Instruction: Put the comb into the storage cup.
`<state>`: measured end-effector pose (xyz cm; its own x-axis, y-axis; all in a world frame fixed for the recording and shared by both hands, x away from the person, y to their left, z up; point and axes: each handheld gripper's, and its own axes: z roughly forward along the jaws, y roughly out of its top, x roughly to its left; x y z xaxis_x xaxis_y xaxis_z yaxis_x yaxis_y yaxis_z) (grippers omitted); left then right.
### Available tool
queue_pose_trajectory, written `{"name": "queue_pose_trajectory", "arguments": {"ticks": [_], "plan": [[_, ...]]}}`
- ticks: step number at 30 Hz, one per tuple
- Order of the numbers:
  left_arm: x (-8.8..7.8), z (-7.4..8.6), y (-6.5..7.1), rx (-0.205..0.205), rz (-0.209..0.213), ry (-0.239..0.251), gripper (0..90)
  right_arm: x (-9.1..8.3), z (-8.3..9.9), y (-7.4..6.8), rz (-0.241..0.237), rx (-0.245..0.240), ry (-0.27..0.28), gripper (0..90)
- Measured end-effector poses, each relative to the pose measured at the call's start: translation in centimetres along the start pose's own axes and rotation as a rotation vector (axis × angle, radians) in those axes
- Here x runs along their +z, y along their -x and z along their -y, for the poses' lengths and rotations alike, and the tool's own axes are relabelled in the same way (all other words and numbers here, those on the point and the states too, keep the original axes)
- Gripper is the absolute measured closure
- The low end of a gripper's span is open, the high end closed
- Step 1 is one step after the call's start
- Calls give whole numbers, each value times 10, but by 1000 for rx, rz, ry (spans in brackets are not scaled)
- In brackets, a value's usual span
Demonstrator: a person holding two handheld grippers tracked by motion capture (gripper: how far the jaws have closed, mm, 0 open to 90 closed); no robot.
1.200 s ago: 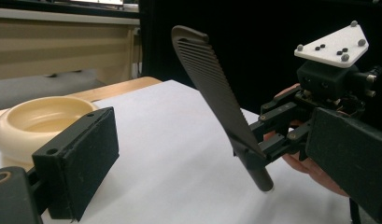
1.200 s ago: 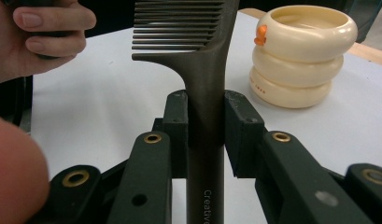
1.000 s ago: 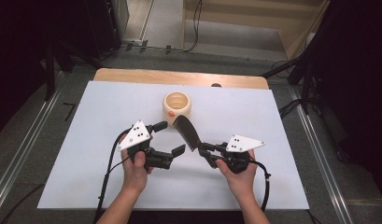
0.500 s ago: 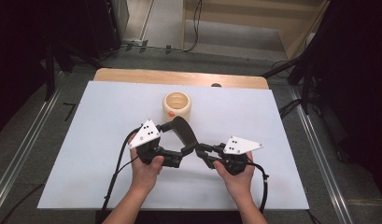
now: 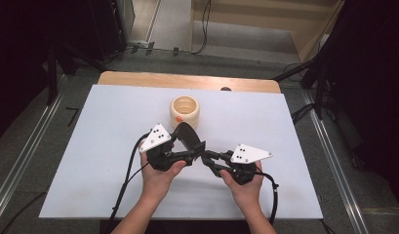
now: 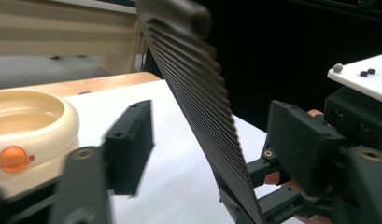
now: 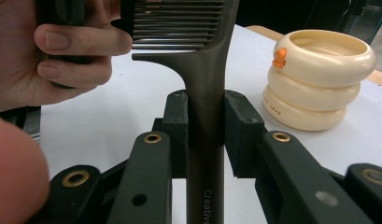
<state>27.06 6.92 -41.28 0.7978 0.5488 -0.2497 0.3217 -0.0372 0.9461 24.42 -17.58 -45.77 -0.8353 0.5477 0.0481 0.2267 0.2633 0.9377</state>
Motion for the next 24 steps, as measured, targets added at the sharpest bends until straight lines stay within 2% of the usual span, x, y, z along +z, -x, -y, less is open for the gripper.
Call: {"name": "queue_pose_trajectory", "arguments": {"ticks": [6,9,11,16,19,24], "plan": [[2,0,3,-28,-30,5,439,2,-1,-4,20,-19,-3,709],[2,0,4,-41,-48,2,509,2,-1,-5,35,-23,0,710],[2,0,3,-51,-50,1,535,1,-1,-5,43,-23,2,710],[4,0,0,-111,-53,-10,607,2,0,-6,50,-21,4,709],[5,1,-1,-123,-56,-13,696,3,0,-6,57,-16,2,709],[7,1,-2,-137,-55,-16,742,4,1,-6,56,-11,-2,709]]}}
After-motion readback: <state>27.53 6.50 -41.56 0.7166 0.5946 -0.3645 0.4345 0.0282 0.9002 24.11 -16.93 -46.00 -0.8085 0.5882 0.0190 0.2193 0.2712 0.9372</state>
